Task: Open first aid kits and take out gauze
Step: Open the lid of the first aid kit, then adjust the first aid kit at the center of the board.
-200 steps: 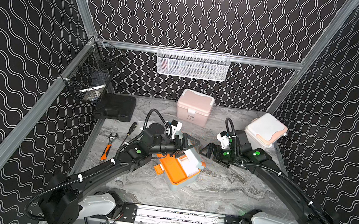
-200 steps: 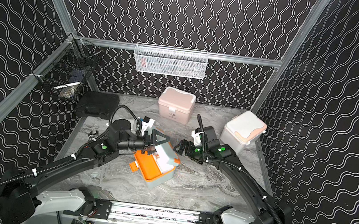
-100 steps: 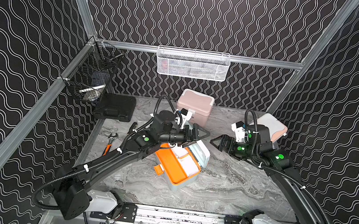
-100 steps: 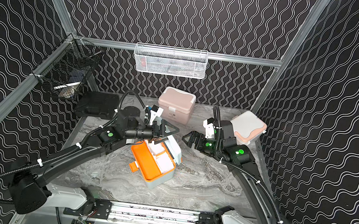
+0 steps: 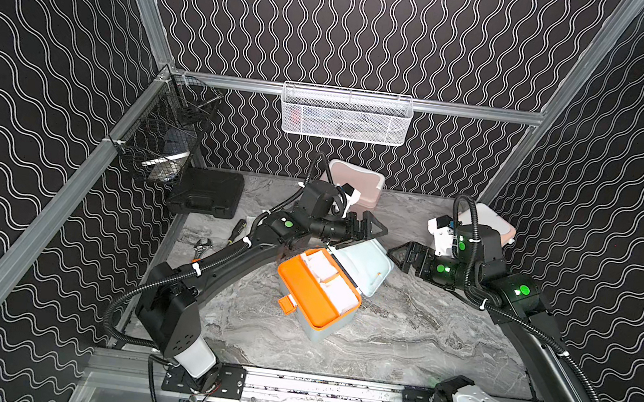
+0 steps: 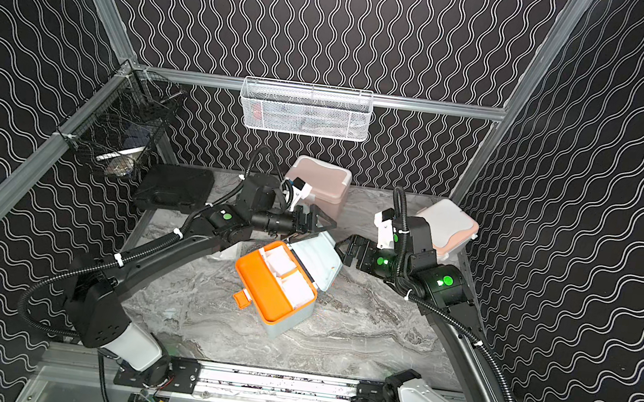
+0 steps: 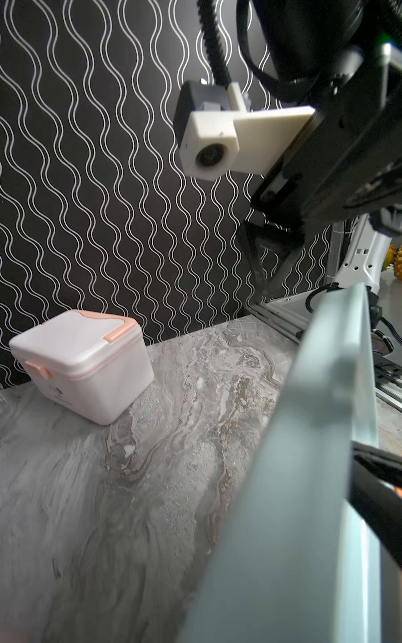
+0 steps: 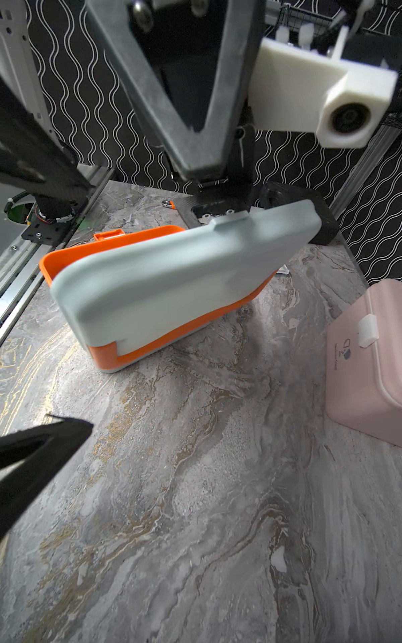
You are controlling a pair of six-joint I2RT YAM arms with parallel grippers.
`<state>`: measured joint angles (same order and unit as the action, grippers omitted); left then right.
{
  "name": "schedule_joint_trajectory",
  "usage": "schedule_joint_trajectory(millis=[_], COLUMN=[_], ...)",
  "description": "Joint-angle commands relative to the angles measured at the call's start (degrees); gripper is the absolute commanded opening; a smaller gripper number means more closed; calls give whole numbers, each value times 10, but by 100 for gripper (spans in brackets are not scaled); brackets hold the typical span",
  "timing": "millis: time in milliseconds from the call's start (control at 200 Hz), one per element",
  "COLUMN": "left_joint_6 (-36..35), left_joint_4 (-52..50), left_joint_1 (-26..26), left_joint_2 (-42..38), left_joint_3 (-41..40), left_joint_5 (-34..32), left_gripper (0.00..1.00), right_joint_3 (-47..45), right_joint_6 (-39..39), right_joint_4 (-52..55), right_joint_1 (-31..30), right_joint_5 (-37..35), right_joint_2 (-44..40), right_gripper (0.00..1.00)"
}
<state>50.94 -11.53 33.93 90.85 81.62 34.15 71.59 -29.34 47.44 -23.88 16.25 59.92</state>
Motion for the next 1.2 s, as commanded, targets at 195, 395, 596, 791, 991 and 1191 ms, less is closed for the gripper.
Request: schedule_joint_trajectory(millis=[195, 395, 596, 791, 991, 1191], left_joint_6=[-151, -154, -155, -149, -128, -114], left_joint_4=[-201, -220, -263, -277, -232, -183], left_joint_1=[-13, -19, -35, -55, -71, -89], left_joint_2=[-38, -141, -250, -302, -314, -308], left_joint_3=[86, -10, -134, -209, -280, -323], left_joint_5=[-69, -132, -221, -259, -233, -199], left_gripper=[99, 99, 99, 99, 99, 99], right_joint_3=[12, 17, 8, 6, 7, 10], right_joint_6=[20, 29, 33, 27, 29, 34], right_joint_4=[25, 22, 8, -19, -49, -92], right_joint_1=[1, -1, -40, -102, -121, -120], right_joint_5=[27, 49, 64, 38, 8, 12], right_joint_2=[11, 24, 54, 105, 169, 248], right_gripper=[100, 100, 99, 99, 98, 98])
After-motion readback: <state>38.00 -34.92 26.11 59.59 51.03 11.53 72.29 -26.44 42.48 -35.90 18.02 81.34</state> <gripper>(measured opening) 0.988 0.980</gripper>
